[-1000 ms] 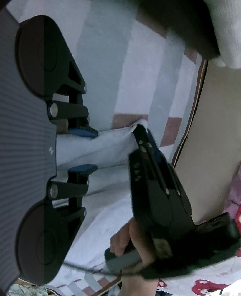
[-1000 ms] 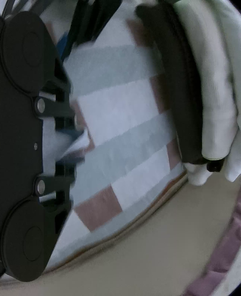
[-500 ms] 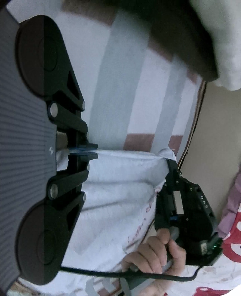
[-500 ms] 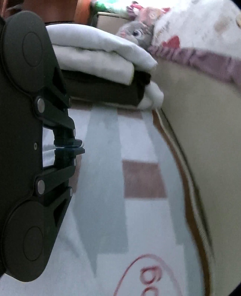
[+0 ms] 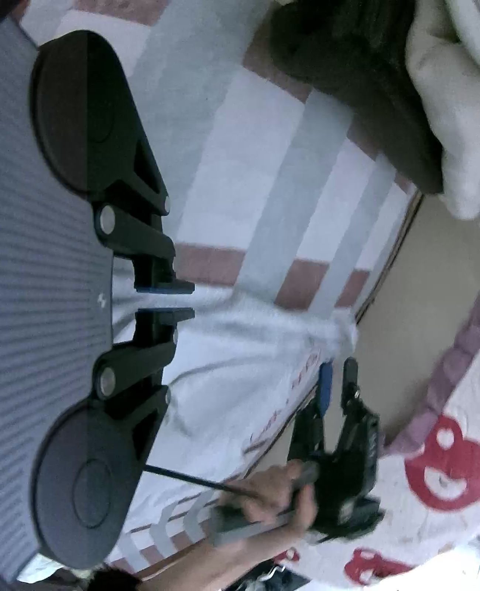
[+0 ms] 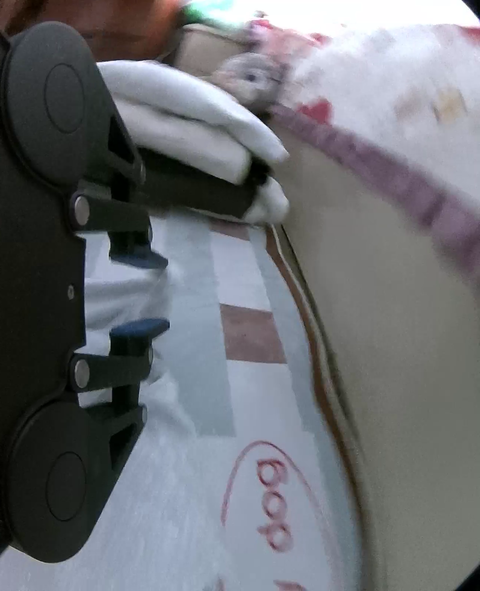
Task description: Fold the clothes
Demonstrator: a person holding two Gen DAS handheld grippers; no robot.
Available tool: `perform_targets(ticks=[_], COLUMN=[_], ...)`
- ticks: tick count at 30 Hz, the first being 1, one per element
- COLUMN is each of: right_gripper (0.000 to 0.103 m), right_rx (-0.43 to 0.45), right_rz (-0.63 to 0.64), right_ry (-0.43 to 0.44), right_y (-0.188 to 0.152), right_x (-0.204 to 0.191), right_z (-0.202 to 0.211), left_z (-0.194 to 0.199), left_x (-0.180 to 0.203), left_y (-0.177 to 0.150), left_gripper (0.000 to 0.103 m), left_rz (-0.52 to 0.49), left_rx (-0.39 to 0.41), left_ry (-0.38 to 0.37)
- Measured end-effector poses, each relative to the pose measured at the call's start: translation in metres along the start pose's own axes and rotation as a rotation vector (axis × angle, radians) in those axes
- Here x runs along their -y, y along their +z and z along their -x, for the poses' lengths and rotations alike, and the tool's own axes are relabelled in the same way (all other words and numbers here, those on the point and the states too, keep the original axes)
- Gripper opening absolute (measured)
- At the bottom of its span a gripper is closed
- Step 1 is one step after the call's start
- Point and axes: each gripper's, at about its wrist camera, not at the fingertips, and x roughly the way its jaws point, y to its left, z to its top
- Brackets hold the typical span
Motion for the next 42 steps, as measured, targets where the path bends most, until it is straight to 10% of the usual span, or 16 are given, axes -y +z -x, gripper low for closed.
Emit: perform_targets(ticks=[3,8,10,12,18,24,28,33,35,37,38,42], right_gripper=[0.048,0.054,0.054,0.054,0.054,0.054,0.057,0.064,0.064,0.048,0.005,0.003], right_rx=[0.108,0.23,0.249,0.252,0.242,0.316,0.352,0.442,0.456,0.423,0.403,0.365], right_rz=[0.098,0.062,0.039,0.024,-0.03,-0.216,-0.302,-0.348,-0.262,-0.112,-0.066,0.032], right_ry=[0.018,-0.16,-0.279,-0.347,-0.562,-0.61,-0.536,-0.436,-0.465,-0.556,-0.588,-0.699], right_y=[-0.052,-0.131,-0.165,-0.193,-0.253,-0.3,-0.314,-0.311,-0.299,-0.286,-0.284,-0.289], right_x=[-0.005,0.031,0.051,0.069,0.119,0.167,0.19,0.202,0.202,0.193,0.187,0.171], right_z=[0.064,0.163,0.201,0.23,0.289,0.335,0.344,0.335,0.323,0.309,0.307,0.307], left_z=[-0.013,-0.036,-0.035,-0.035,-0.008,0.01,0.013,-0.007,-0.021,-0.031,-0.033,-0.041], left_x=[0.021,0.054,0.059,0.062,0.072,0.08,0.058,0.116,0.144,0.167,0.176,0.206], left_y=[-0.003,-0.028,-0.034,-0.037,-0.03,-0.051,-0.046,-0.039,-0.04,-0.043,-0.045,-0.053], left_gripper=[0.049,0.056,0.053,0.002,0.002,0.0,0.002,0.043,0.043,0.043,0.043,0.052], left_rz=[-0.08,-0.242,-0.267,-0.289,-0.19,-0.211,0.039,-0.126,-0.187,-0.236,-0.253,-0.308], left_rx=[-0.05,-0.124,-0.109,-0.112,-0.065,-0.09,-0.095,-0.063,-0.078,-0.099,-0.103,-0.117], left_ry=[-0.032,0.127,0.151,0.171,0.287,0.571,0.449,0.473,0.484,0.436,0.416,0.372])
